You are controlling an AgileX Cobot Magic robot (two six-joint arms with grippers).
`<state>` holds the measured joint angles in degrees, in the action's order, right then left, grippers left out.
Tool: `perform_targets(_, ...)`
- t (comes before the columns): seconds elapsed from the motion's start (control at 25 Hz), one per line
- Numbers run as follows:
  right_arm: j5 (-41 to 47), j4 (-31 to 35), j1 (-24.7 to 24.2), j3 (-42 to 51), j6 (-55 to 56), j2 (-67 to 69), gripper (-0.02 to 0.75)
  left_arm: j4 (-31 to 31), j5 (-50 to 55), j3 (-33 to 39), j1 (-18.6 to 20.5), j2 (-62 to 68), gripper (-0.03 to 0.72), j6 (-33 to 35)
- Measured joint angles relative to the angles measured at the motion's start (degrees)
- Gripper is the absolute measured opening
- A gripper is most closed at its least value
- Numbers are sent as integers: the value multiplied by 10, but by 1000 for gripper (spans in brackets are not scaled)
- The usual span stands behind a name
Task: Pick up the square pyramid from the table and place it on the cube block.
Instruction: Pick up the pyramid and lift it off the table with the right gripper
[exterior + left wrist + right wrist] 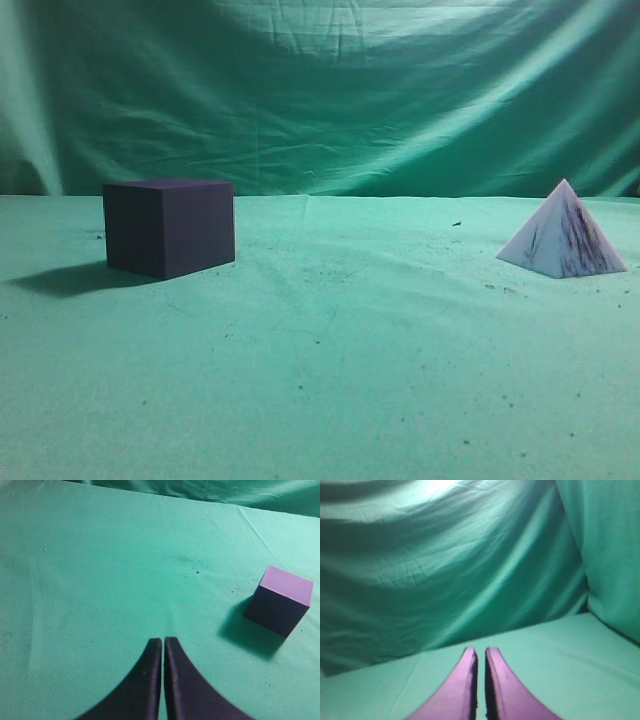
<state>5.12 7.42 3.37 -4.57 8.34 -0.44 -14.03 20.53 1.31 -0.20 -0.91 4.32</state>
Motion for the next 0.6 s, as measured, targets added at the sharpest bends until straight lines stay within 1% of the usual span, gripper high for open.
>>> perform_targets(0.08, 107, 0, 0, -63, -1, 29, 49, 0, 0, 0, 0, 0, 0, 0)
perform_targets(0.16, 236, 0, 0, -130, -5, 78, 49, 0, 0, 0, 0, 0, 0, 0)
perform_targets(0.28, 371, 0, 0, -222, -57, 179, 49, 0, 0, 0, 0, 0, 0, 0)
perform_targets(0.4, 441, 1, 0, -271, -102, 266, 49, 0, 0, 0, 0, 0, 0, 0)
perform_targets(0.52, 466, 14, 2, -303, -160, 335, 49, 0, 0, 0, 0, 0, 0, 0)
perform_targets(0.56, 477, 29, 10, -318, -188, 360, 0, 0, 0, 0, 0, 0, 0, 0)
perform_targets(0.6, 491, 41, 24, -331, -206, 382, 0, 0, 0, 0, 0, 0, 0, 0)
